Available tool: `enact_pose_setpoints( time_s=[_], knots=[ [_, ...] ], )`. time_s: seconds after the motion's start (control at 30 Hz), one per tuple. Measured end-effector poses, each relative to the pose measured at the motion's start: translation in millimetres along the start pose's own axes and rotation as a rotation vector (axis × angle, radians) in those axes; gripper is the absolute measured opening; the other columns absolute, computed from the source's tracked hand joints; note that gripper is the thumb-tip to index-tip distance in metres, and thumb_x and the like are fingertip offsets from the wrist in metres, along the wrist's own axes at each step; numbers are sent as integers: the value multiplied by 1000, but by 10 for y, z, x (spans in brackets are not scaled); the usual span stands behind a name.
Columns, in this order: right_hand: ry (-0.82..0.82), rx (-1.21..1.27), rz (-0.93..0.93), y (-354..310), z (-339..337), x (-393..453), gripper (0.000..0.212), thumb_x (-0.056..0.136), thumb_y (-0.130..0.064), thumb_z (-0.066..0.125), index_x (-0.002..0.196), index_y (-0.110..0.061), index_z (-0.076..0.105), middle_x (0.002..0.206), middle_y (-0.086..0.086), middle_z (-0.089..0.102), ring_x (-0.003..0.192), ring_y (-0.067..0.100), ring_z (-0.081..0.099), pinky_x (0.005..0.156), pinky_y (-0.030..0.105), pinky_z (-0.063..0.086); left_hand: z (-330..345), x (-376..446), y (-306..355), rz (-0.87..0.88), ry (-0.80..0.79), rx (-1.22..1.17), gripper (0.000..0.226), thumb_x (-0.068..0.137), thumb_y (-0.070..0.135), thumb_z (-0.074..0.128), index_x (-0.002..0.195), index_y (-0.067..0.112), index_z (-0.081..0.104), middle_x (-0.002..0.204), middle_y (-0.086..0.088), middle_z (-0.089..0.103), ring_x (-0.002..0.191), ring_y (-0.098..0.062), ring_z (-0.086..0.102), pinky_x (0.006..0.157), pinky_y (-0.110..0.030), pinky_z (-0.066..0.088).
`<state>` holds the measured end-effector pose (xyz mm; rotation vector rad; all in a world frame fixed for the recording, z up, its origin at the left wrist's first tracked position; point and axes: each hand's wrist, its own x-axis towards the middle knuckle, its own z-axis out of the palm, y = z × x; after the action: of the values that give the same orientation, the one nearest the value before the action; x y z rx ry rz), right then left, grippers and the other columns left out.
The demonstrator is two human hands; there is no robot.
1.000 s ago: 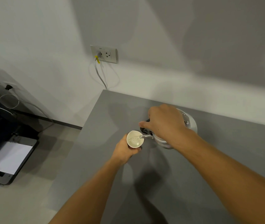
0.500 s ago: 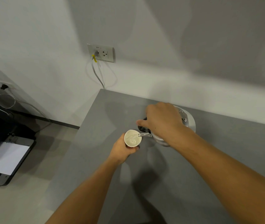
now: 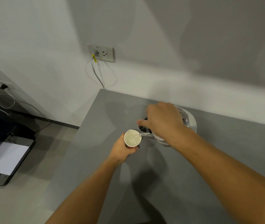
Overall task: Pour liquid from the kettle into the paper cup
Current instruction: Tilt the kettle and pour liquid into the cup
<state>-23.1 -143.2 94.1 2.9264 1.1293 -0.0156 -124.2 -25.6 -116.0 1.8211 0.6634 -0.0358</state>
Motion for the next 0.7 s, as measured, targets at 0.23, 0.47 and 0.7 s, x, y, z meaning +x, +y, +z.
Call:
enact_pose_setpoints(
  time_s=[0.23, 0.47, 0.7],
  knots=[
    [2, -3, 6, -10, -6, 5, 53, 81, -57, 66, 54, -24, 36, 55, -2, 37, 64, 24, 49, 43, 29, 16, -6, 9, -9, -17, -15, -20, 55, 66, 33, 88, 106, 54, 56, 91, 32, 69, 80, 8, 65, 61, -17, 47],
    [9, -15, 2, -28, -19, 9, 50, 79, -53, 67, 54, -23, 37, 55, -1, 37, 63, 26, 48, 43, 30, 15, 12, 34, -36, -4, -2, -12, 63, 65, 35, 89, 120, 40, 58, 102, 20, 72, 92, 0, 66, 70, -23, 49],
    [3, 6, -4, -24, -19, 0, 52, 82, -57, 66, 55, -24, 36, 57, -1, 36, 66, 26, 48, 43, 30, 15, 8, 25, -37, -2, 6, 13, 60, 66, 33, 89, 114, 45, 57, 100, 26, 70, 90, 21, 60, 70, -11, 44]
  ],
)
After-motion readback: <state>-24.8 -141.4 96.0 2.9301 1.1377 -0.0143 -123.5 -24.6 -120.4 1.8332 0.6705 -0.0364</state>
